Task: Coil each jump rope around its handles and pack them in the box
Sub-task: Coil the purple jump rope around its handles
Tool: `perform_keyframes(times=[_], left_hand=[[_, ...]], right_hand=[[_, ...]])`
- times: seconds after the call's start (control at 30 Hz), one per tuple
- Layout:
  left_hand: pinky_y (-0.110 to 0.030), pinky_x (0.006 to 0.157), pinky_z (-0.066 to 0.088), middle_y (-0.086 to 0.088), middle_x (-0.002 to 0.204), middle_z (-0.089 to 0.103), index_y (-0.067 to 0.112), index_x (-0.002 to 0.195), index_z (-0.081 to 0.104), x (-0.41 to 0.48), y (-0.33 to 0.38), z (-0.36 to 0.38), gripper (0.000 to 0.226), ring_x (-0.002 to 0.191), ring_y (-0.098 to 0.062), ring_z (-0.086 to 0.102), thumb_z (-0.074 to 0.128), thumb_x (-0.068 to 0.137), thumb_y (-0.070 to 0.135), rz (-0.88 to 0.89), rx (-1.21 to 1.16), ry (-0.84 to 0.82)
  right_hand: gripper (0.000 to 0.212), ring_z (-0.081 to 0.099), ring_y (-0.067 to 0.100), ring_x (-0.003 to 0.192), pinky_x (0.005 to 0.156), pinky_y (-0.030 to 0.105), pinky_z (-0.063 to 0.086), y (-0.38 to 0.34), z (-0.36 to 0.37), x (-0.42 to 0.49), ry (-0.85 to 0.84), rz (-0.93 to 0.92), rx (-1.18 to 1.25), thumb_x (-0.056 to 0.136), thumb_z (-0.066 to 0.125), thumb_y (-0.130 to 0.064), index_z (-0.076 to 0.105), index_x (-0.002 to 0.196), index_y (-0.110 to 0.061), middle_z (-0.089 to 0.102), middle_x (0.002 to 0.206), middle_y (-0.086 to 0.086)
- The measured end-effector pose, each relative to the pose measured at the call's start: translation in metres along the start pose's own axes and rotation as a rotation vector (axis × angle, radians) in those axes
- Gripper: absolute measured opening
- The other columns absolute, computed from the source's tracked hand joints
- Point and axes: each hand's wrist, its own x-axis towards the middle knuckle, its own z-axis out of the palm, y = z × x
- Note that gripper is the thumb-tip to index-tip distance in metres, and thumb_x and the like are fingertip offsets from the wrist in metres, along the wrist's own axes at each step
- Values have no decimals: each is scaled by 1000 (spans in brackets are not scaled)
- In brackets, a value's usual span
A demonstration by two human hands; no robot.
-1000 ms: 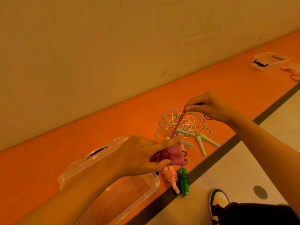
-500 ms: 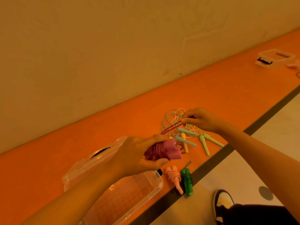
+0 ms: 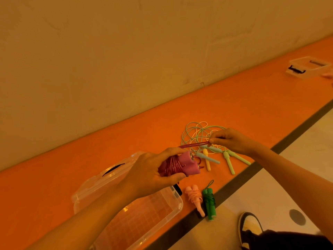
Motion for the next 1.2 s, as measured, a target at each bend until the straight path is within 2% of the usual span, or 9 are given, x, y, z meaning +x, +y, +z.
perform_keyframes(times=[0.2, 0.37, 0.47, 0.57, 0.67, 0.8, 1.0, 1.1, 1.2], left_hand=[[-43, 58, 57, 3, 92, 71, 55, 129, 43, 3, -8, -5, 63, 63, -15, 67, 58, 74, 82, -53, -47, 16], [-36, 56, 56, 8, 90, 70, 47, 131, 45, 1, -3, 1, 68, 69, -12, 68, 63, 73, 78, 26, 24, -11], [-35, 56, 56, 10, 90, 70, 52, 132, 43, -2, -1, 5, 63, 69, -13, 67, 62, 76, 76, 43, 47, 8], [-36, 60, 60, 12, 99, 68, 53, 126, 48, -2, -1, 5, 56, 74, -14, 70, 72, 75, 57, -5, -66, 104], [-33, 59, 61, 15, 101, 68, 48, 115, 56, 1, 1, 0, 48, 73, -17, 72, 78, 74, 37, -105, -255, 246], [-15, 45, 47, 2, 79, 69, 37, 111, 56, 7, 2, -9, 48, 55, -3, 64, 73, 85, 1, -204, -383, 422], [-17, 46, 47, 6, 74, 69, 44, 108, 55, 9, -12, -15, 44, 54, -1, 65, 74, 86, 12, -280, -307, 514], [-29, 48, 50, 6, 74, 70, 50, 104, 56, 7, -27, -14, 38, 57, -9, 65, 77, 84, 26, -340, -192, 567], [-43, 55, 57, 9, 78, 68, 47, 106, 55, 6, -35, -11, 33, 62, -14, 66, 76, 84, 35, -412, -77, 561]], right_hand=[[22, 64, 18, 97, 82, 35, 53, 12, -4, -2, -56, 93, 11, 98, 54, -23, 75, 105, -20, 71, 102, -1], [15, 59, -1, 82, 63, 11, 41, 9, 4, 2, 45, -41, -205, 97, 57, -24, 72, 95, -26, 65, 85, -19], [17, 59, -1, 81, 62, 12, 41, 11, 5, 5, 104, -70, -251, 96, 58, -27, 74, 95, -21, 65, 83, -20], [22, 63, 7, 80, 67, 28, 50, 13, 12, 7, 62, -53, -268, 96, 56, -32, 75, 97, -21, 70, 89, -12], [25, 62, 5, 75, 62, 19, 46, 7, 24, 7, 23, -78, -239, 96, 54, -34, 74, 95, -20, 66, 85, -20], [41, 63, 6, 79, 66, 14, 42, -3, 42, 4, 0, -173, -249, 96, 47, -45, 75, 98, -15, 73, 92, -6], [29, 60, 2, 79, 75, 15, 44, -28, 68, -10, -106, -255, -285, 101, 51, -41, 70, 91, -22, 69, 87, -11], [24, 54, 4, 75, 69, 10, 39, -53, 87, -25, -59, -372, -457, 100, 54, -36, 70, 95, -20, 69, 86, -5], [21, 60, 7, 71, 66, 17, 41, -90, 109, -41, -20, -519, -592, 96, 51, -35, 68, 94, -22, 65, 78, -6]])
